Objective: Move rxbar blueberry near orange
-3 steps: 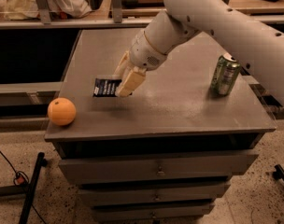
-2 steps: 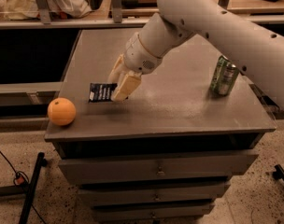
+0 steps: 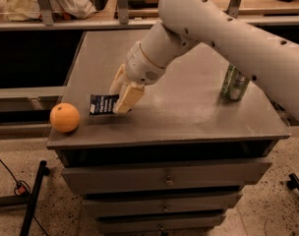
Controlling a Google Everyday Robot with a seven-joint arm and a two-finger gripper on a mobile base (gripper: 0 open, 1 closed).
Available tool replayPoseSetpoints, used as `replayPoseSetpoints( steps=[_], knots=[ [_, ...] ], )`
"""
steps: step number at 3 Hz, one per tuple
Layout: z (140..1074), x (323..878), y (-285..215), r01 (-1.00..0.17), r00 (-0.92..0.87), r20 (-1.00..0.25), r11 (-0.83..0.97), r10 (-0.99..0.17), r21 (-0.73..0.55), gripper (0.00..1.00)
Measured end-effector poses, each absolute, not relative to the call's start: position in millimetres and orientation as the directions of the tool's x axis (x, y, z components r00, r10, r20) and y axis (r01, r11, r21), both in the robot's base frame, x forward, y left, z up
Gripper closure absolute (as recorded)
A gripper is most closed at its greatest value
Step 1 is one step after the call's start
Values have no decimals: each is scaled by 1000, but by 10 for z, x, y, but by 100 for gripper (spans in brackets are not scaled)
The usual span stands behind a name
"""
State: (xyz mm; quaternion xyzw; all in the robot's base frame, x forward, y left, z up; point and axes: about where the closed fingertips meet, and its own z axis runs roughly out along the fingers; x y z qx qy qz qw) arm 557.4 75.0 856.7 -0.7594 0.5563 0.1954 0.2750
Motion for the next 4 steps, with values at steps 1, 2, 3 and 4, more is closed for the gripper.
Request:
replayPoseSetpoints(
  steps=[1,2,3,4],
  knots=[
    [8532,5522,764,-952,305,-597,-235,-742,-194,59],
    [8505,5469,760,-951,308,-590,-246,-746,-185,35],
    [8476,5463,757,-954,298,-589,-242,-751,-174,12],
    [8451,5456,762,-957,290,-590,-243,-753,-161,0]
  ],
)
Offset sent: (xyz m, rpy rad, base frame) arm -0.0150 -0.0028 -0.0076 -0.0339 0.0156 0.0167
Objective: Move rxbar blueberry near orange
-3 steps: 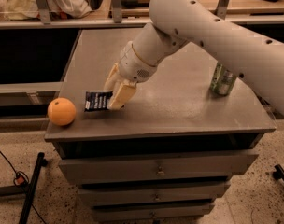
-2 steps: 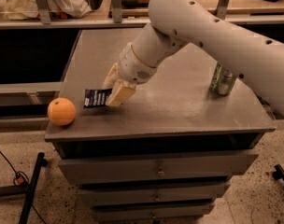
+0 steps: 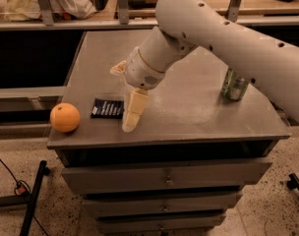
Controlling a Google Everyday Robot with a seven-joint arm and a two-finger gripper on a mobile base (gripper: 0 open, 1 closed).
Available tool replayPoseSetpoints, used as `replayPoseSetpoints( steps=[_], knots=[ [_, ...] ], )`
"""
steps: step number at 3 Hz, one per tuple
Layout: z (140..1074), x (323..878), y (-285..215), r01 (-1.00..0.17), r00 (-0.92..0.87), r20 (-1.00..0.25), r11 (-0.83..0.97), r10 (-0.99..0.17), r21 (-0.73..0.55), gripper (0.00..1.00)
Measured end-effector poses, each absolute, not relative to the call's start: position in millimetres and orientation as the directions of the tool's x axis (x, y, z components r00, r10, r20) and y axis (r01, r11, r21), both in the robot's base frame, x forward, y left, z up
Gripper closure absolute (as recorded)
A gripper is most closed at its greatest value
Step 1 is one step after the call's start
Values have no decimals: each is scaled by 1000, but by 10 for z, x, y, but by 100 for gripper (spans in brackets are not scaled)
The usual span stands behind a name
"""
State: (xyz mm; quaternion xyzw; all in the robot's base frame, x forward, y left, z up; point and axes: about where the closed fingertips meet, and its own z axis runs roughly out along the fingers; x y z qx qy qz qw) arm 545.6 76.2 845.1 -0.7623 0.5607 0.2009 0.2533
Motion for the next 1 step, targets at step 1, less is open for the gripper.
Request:
replayPoseSetpoints(
  steps=[1],
  knots=[
    [8451,5455,762,-957,290,-590,-243,-753,-161,0]
  ],
)
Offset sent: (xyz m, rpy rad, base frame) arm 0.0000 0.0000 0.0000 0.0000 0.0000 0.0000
